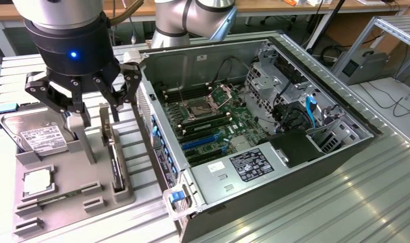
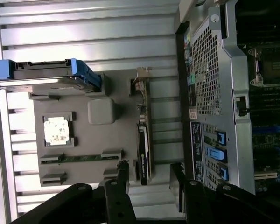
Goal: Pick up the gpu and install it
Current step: 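Pick up the gpu and move the gpu toward the slot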
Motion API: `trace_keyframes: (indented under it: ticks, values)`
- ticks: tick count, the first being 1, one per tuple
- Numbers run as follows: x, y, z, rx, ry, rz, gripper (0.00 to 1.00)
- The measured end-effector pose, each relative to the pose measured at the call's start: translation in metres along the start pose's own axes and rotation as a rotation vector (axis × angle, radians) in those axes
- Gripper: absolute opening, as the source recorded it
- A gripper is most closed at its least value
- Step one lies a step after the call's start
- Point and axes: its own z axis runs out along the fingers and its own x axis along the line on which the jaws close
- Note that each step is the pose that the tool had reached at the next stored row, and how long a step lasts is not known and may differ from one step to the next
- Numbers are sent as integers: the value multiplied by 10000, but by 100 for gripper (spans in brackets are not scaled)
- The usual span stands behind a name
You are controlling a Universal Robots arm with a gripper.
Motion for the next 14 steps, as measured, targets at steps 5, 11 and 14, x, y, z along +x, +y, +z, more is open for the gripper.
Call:
trace_keyframes:
  ticks: [5, 11, 14]
  values:
    - [2, -3, 70, 0, 0, 0, 48]
    - [5, -6, 174, 0, -1, 1, 48]
    - [6, -7, 220, 0, 0, 0, 48]
